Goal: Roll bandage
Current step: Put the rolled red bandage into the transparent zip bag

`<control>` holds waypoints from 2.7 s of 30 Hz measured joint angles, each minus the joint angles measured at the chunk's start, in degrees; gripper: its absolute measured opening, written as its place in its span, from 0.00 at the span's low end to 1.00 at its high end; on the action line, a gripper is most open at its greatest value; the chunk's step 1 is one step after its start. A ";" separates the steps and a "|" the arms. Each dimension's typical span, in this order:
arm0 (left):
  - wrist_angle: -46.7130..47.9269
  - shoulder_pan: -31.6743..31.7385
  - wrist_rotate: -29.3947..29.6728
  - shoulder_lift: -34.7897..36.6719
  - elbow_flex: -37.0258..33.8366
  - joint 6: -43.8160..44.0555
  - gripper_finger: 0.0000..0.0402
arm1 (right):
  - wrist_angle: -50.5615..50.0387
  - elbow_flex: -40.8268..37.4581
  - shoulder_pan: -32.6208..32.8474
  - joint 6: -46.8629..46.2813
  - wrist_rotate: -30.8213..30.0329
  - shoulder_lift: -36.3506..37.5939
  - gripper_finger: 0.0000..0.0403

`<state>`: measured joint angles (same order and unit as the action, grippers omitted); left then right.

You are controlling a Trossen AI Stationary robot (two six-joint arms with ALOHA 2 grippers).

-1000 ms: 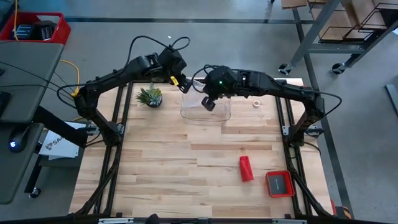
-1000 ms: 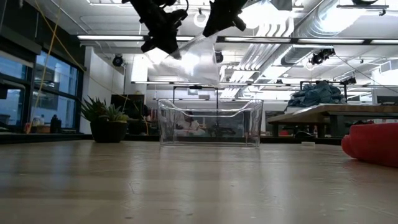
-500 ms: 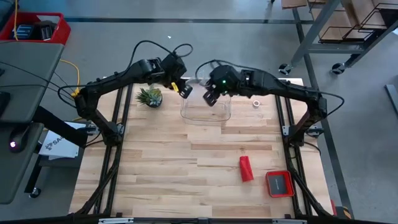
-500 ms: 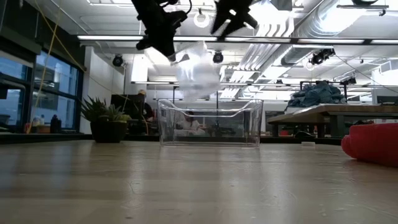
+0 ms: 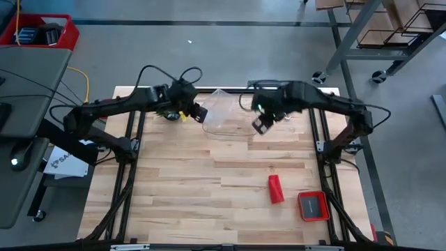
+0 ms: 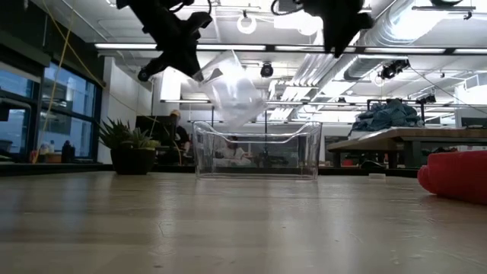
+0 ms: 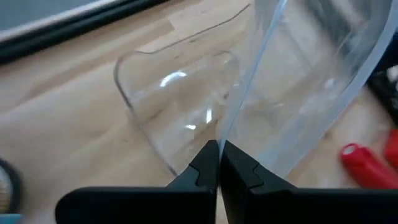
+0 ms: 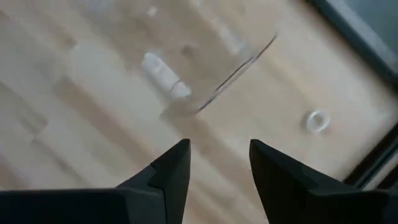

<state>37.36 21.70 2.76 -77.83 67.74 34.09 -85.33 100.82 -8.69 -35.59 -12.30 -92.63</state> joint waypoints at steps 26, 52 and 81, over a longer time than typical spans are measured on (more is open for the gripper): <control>-2.68 -5.10 -9.79 0.99 6.46 2.97 0.00 | 32.43 -43.72 37.06 -60.65 14.44 9.06 0.39; 16.43 -19.63 7.60 0.80 16.73 17.87 0.00 | 44.72 -49.16 35.72 -56.48 13.35 4.82 0.48; 22.39 -21.80 -11.43 -9.40 16.62 8.53 0.00 | 42.69 -49.23 35.17 -58.99 5.93 7.02 0.09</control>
<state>59.75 -0.10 -8.67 -87.23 84.36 42.62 -42.64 51.59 26.47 -94.58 -6.37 -85.61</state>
